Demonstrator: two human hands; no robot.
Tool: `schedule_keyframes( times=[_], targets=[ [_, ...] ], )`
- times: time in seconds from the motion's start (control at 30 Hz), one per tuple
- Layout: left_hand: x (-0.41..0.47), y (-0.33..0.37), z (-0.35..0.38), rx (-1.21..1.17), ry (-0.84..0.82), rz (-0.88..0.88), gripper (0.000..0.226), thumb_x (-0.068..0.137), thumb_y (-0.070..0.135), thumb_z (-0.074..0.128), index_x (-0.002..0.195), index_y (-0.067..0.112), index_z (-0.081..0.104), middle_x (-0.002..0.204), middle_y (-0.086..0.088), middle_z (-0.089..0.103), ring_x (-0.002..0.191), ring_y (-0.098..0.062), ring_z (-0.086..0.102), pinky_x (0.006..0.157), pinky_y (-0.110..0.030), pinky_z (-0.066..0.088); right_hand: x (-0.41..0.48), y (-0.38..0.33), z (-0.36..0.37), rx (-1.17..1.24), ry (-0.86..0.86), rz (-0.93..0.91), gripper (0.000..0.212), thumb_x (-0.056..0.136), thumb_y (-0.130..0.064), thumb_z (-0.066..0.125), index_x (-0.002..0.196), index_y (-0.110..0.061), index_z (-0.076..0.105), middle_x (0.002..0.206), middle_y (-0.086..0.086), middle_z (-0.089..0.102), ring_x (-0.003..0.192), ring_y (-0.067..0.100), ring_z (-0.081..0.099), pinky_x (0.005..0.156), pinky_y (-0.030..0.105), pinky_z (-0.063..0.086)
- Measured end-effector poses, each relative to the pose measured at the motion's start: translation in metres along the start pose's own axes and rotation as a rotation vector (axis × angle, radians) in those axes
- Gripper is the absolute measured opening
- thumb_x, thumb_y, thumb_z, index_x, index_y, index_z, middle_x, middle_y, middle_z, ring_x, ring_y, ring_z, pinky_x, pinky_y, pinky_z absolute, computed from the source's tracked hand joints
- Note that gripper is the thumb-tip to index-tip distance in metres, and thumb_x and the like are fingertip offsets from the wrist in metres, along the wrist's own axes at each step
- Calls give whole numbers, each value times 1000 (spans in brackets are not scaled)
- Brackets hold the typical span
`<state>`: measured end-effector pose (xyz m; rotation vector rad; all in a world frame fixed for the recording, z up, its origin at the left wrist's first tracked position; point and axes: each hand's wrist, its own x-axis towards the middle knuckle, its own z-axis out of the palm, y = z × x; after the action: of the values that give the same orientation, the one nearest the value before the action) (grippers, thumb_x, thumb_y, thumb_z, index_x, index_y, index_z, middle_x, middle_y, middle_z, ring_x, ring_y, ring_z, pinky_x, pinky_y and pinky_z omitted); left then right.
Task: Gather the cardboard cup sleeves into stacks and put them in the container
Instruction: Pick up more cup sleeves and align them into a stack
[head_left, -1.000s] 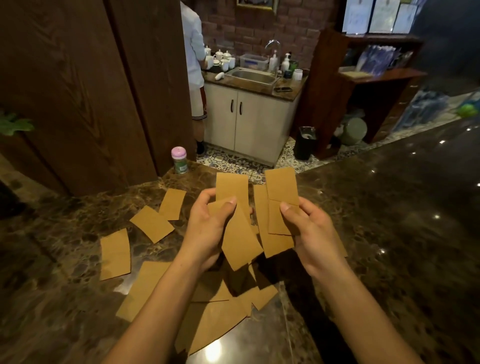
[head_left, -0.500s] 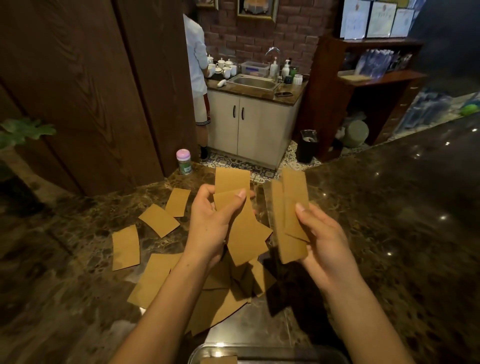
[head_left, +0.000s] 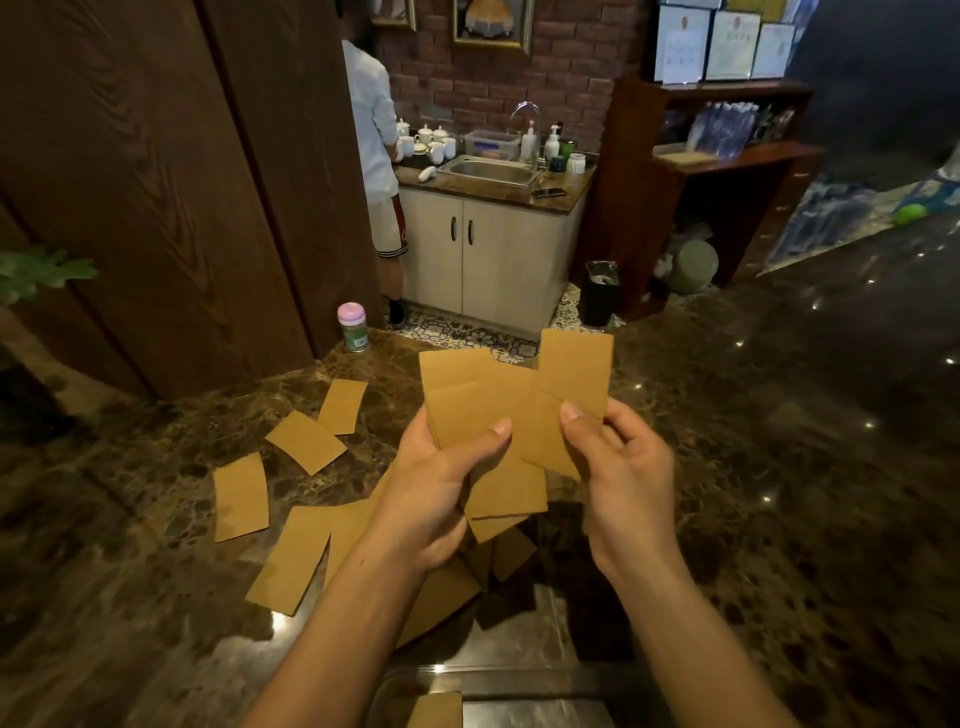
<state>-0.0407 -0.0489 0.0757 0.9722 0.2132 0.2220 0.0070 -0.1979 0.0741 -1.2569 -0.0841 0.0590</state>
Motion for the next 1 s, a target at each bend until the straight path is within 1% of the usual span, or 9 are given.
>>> schedule_keyframes(
  times=[0.17, 0.27, 0.33, 0.4, 0.47, 0.6, 0.73, 0.87, 1.0],
  targets=[
    [-5, 2, 3, 5, 74, 58, 50, 75, 8, 81, 123, 12, 64, 108, -12, 79, 99, -28, 76, 74, -33, 62, 7, -16, -16, 46, 49, 34, 21, 100, -12, 67, 120, -10, 74, 109, 7, 82, 105, 23, 77, 93, 41, 60],
    [-5, 2, 4, 15, 116, 80, 53, 70, 11, 84, 120, 13, 67, 106, -10, 80, 97, -27, 77, 72, -32, 62, 4, -19, -20, 73, -4, 44, 20, 100, -14, 67, 117, -12, 75, 106, 6, 82, 100, 21, 78, 82, 32, 63],
    [-5, 1, 5, 23, 123, 87, 50, 71, 11, 85, 118, 13, 69, 105, -10, 80, 96, -26, 77, 71, -33, 63, 0, -17, -19, 79, -53, 35, 22, 99, -14, 67, 119, -11, 74, 108, 7, 82, 101, 20, 79, 83, 33, 64],
    [-4, 1, 4, 50, 123, 93, 46, 72, 11, 86, 116, 13, 71, 106, -10, 80, 96, -26, 77, 72, -33, 63, -3, -14, -17, 38, -89, 17, 23, 98, -14, 68, 120, -11, 74, 110, 8, 82, 103, 23, 78, 88, 38, 64],
    [-4, 2, 2, 128, 94, 107, 43, 74, 12, 86, 115, 12, 72, 106, -10, 80, 97, -27, 77, 73, -32, 62, -3, -13, -17, -20, -118, -6, 23, 98, -12, 69, 120, -14, 74, 112, 8, 81, 106, 24, 77, 88, 38, 63],
    [-6, 9, -6, 280, -40, 76, 48, 74, 12, 88, 119, 11, 71, 110, -12, 79, 101, -29, 76, 78, -33, 61, 4, -23, -17, -122, -163, -35, 20, 99, -10, 69, 117, -17, 75, 106, -1, 82, 96, 12, 77, 74, 19, 59],
    [-8, 8, -9, 264, -111, 32, 51, 75, 8, 89, 122, 9, 69, 110, -15, 78, 100, -30, 76, 75, -32, 61, 1, -24, -9, -145, -166, -43, 23, 101, -10, 68, 122, -17, 70, 104, 3, 83, 96, 18, 80, 74, 24, 62],
    [-14, 4, -8, 150, -11, 33, 53, 71, 2, 89, 118, 6, 65, 103, -19, 77, 90, -33, 77, 67, -39, 62, -2, -23, 1, -24, -11, -76, 19, 101, -8, 67, 116, -18, 71, 102, -1, 83, 95, 15, 80, 74, 22, 62],
    [-16, 9, -8, 66, 160, 111, 39, 82, 6, 82, 117, 12, 65, 105, -13, 79, 95, -32, 77, 72, -42, 64, -10, -22, 0, -77, -71, -40, 19, 101, -9, 67, 118, -18, 69, 101, 0, 83, 95, 16, 80, 74, 22, 62]
  ],
)
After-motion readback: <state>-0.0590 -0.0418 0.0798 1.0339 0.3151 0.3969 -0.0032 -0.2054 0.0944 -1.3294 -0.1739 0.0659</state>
